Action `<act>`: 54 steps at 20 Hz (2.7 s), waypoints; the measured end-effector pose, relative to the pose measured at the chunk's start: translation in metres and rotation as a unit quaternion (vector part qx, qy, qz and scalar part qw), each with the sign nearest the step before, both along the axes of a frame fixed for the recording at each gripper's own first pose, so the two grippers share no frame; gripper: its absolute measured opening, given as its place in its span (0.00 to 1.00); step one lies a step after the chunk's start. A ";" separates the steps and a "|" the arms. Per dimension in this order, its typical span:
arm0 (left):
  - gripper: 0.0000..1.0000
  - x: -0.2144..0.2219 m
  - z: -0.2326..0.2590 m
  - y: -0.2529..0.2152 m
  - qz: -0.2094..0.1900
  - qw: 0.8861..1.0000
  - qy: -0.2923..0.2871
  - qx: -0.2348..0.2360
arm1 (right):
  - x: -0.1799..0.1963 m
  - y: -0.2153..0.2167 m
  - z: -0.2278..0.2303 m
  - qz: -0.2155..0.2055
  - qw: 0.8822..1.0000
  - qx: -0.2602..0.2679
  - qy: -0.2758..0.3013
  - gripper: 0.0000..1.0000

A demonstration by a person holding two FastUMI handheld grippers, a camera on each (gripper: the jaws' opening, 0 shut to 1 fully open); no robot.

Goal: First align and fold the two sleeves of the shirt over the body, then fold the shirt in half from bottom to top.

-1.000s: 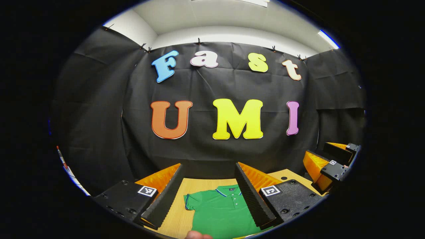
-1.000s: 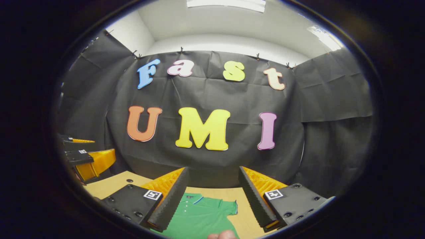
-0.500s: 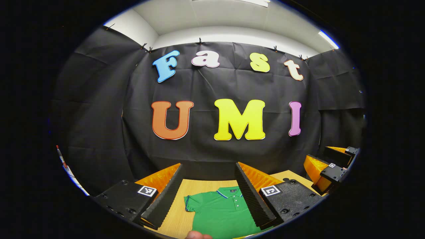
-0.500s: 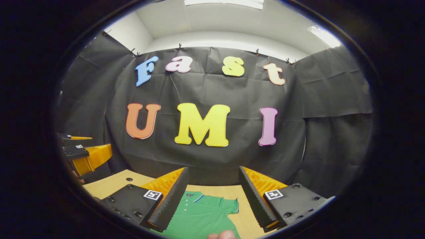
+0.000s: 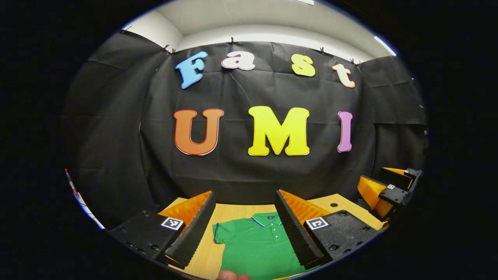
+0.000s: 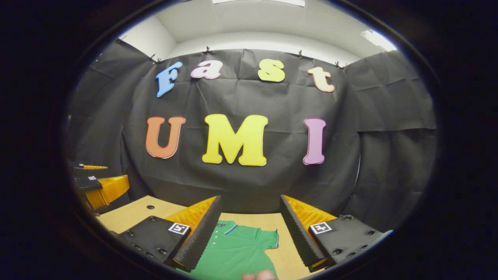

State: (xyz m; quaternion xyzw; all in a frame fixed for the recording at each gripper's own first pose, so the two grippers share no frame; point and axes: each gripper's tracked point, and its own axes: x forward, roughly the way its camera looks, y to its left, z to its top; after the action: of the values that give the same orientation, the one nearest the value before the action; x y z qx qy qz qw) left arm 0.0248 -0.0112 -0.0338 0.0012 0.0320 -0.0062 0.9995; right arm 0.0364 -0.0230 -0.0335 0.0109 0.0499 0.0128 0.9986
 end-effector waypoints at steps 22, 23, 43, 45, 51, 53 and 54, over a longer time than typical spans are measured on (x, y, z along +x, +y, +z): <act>0.99 0.044 -0.071 -0.040 -0.003 0.996 0.085 0.004 | 0.158 -0.099 -0.239 0.046 0.948 0.019 0.314 0.96; 0.99 0.046 -0.071 -0.041 -0.002 0.996 0.087 0.005 | 0.166 -0.100 -0.252 0.045 0.945 0.026 0.323 0.95; 0.99 0.043 -0.116 -0.046 0.043 0.989 0.142 0.019 | 0.239 -0.099 -0.393 0.033 0.912 0.074 0.402 0.67; 0.99 0.042 -0.116 -0.047 0.046 0.988 0.145 0.022 | 0.245 -0.110 -0.397 0.012 0.915 0.062 0.399 0.33; 0.99 0.035 -0.113 -0.039 0.059 0.987 0.148 0.033 | 0.250 -0.105 -0.394 0.021 0.919 0.053 0.390 0.03; 0.99 0.035 -0.114 -0.034 0.065 0.986 0.151 0.033 | 0.250 -0.107 -0.388 0.015 0.919 0.069 0.387 0.03; 0.99 0.035 -0.115 -0.031 0.068 0.986 0.151 0.032 | 0.251 -0.107 -0.383 0.013 0.921 0.075 0.383 0.03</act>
State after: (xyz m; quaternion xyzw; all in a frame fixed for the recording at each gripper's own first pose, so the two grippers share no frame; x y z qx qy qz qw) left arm 0.0599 -0.0420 -0.1486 0.0303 0.1829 0.0625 0.9807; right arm 0.2876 -0.1302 -0.4166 0.0892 0.4272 0.0246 0.8994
